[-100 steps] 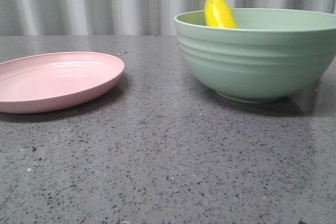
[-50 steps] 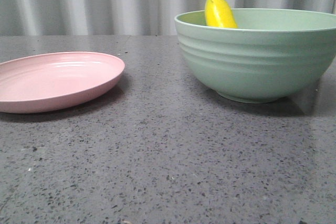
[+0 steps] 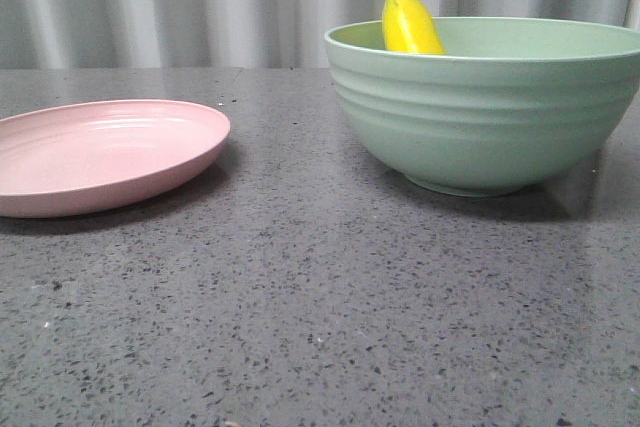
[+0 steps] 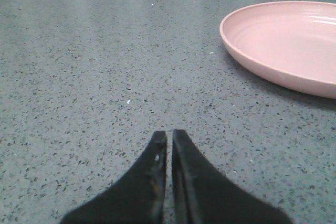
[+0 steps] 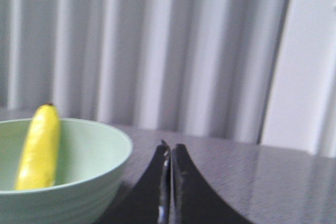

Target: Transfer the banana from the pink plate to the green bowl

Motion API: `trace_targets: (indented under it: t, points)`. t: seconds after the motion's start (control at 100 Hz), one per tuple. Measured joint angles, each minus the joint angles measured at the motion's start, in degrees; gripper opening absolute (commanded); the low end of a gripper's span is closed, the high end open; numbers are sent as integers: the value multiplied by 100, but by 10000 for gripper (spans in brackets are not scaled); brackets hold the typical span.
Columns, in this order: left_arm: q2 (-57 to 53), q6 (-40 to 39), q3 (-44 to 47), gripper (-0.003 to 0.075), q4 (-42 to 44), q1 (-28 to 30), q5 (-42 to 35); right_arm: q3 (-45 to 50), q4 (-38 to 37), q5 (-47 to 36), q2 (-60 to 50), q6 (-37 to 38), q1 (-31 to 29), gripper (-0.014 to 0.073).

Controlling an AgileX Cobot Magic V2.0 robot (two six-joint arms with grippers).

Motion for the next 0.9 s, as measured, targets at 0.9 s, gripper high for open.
trace_targets:
  t: [0.9]
  points:
    - [0, 0, 0, -20, 0, 0, 0, 85, -95, 3426, -510, 619, -953, -65]
